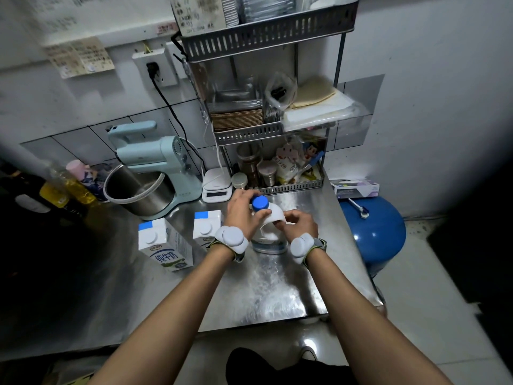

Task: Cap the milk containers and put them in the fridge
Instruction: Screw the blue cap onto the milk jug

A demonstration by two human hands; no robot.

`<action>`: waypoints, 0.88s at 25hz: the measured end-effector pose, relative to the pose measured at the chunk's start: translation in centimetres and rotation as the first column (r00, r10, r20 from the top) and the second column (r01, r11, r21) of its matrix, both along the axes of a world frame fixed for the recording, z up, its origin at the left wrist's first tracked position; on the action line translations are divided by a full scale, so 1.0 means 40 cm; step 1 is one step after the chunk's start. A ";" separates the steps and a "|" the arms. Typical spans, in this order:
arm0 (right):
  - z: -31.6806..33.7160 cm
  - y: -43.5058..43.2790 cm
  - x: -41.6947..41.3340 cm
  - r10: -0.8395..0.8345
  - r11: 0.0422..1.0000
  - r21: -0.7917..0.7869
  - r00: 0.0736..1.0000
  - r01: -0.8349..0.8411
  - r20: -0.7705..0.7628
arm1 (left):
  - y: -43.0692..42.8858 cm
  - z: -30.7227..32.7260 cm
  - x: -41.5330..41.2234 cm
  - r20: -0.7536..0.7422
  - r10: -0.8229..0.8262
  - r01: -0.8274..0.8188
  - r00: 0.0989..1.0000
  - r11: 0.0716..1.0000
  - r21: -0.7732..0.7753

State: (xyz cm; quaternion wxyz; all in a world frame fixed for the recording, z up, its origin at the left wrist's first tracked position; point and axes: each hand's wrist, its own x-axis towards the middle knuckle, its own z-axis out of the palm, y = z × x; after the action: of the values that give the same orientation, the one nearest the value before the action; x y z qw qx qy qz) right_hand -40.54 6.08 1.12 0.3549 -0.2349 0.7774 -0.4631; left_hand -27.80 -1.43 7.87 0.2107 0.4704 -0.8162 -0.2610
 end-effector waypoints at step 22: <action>-0.027 -0.015 -0.023 0.033 0.999 0.010 0.999 -0.033 -0.004 | -0.002 -0.003 -0.009 0.085 -0.077 0.084 0.993 0.994 -0.077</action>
State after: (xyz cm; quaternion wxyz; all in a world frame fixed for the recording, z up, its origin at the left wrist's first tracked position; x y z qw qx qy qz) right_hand -41.47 5.48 0.03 0.3620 -0.2468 0.7764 -0.4530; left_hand -28.14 -1.50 7.74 0.1849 0.4386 -0.8523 -0.2168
